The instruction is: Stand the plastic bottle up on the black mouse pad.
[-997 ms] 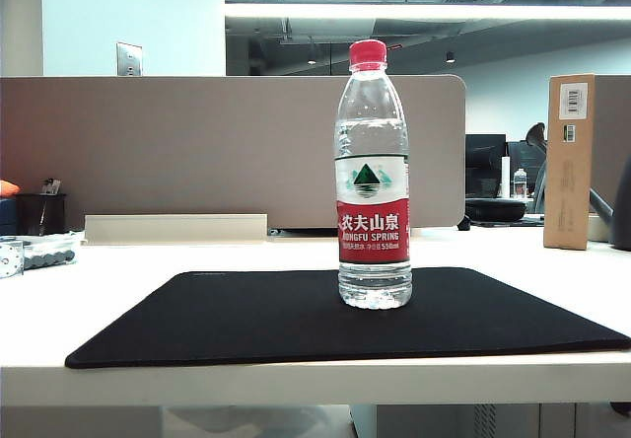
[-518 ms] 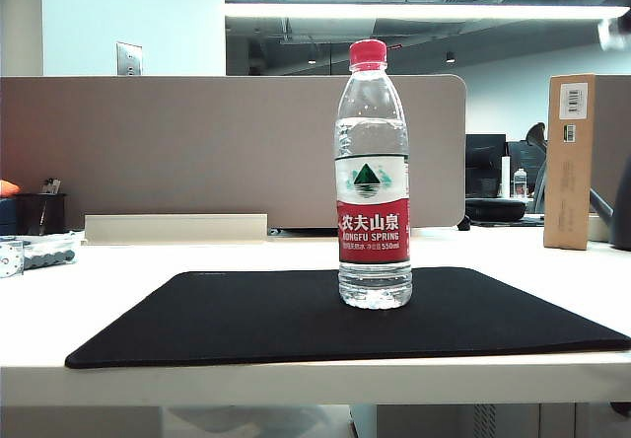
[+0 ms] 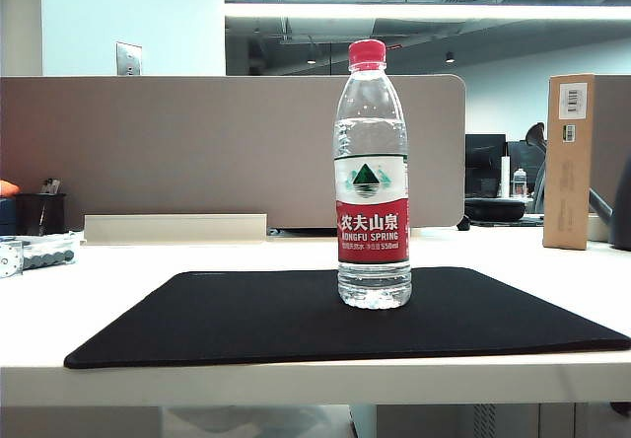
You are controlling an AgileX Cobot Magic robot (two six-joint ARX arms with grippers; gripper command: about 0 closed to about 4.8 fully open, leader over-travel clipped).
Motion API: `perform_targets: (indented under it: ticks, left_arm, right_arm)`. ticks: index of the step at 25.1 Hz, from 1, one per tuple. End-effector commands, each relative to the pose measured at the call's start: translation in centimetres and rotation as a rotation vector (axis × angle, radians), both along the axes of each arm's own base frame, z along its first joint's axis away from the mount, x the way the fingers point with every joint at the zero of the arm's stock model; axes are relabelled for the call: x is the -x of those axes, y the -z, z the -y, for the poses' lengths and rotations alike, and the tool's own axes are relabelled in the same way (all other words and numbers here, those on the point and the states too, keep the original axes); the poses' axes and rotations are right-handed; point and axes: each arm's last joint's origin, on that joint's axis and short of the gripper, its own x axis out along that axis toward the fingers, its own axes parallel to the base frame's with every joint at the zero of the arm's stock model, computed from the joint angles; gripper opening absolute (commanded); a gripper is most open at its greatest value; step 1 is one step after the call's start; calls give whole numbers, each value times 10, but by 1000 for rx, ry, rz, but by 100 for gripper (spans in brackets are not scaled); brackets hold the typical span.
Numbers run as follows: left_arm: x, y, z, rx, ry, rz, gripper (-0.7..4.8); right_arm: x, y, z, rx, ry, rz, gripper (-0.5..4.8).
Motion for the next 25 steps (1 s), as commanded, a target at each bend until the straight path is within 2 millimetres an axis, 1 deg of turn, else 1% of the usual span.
perform_targets:
  ticks: [1, 3, 5, 8, 13, 25]
  left_arm:
    - [0, -2, 0, 1, 1, 15, -1]
    - [0, -2, 0, 1, 1, 13, -1]
    - [0, -2, 0, 1, 1, 11, -1]
    - [0, -2, 0, 0, 1, 10, -1]
    - [0, -2, 0, 0, 1, 10, -1]
    - [0, -2, 0, 0, 1, 9, -1]
  right_arm:
    - [0, 0, 15, -7, 172, 10, 0]
    - [-2, 2, 23, -6, 281, 5, 0]
    - [-3, 3, 27, -12, 334, 11, 0]
    - [-9, 5, 25, -31, 308, 90, 0]
    - [-22, 19, 19, -93, 230, 301, 0]
    - [-22, 20, 23, -87, 270, 304, 0]
